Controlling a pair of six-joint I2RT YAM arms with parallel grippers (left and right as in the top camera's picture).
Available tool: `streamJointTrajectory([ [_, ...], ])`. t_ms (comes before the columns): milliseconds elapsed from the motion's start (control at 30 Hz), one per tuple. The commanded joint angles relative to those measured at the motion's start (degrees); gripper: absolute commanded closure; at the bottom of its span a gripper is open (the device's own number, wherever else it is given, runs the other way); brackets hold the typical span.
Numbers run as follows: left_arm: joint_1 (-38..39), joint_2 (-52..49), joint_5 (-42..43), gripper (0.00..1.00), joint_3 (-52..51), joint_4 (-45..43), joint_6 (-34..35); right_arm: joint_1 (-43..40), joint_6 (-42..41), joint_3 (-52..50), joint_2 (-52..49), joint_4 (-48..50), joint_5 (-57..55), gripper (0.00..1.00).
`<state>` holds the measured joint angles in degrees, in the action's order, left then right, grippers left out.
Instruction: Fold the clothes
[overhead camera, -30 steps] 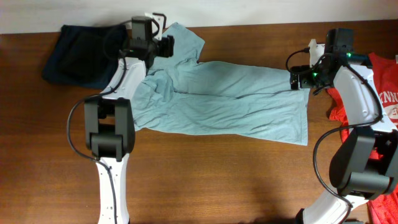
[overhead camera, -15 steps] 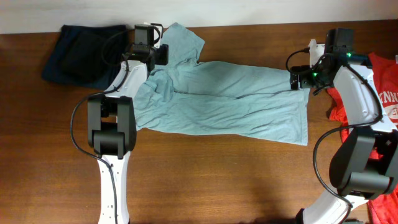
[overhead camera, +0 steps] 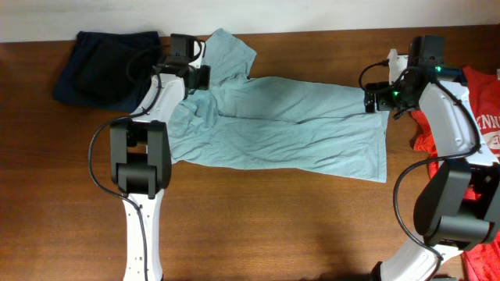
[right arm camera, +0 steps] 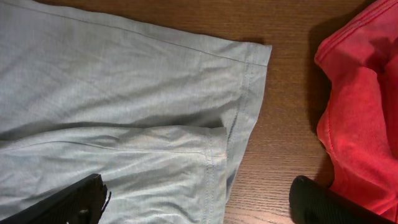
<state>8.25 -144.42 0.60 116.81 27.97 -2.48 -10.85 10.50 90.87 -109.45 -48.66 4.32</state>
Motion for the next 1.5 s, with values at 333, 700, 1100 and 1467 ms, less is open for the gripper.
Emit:
streamJointTrajectory([
  [333, -0.63, -2.03, -0.61, 0.57, 7.30, 30.42, -1.18, -0.15, -0.33, 0.44, 0.39, 0.00, -0.50, 0.01],
  [700, -0.63, -2.03, -0.42, 0.27, 32.26, 32.06, -0.98, -0.15, -0.33, 0.44, 0.39, 0.00, -0.50, 0.02],
  [1100, -0.63, -8.63, 0.04, 0.26, 32.35, 19.43, -1.03, -0.15, -0.33, 0.44, 0.39, 0.00, -0.50, 0.01],
  [1467, -0.63, -16.50, 0.04, 0.26, 32.33, 14.71, -1.05, -0.15, -0.33, 0.42, 0.39, 0.00, -0.50, 0.01],
])
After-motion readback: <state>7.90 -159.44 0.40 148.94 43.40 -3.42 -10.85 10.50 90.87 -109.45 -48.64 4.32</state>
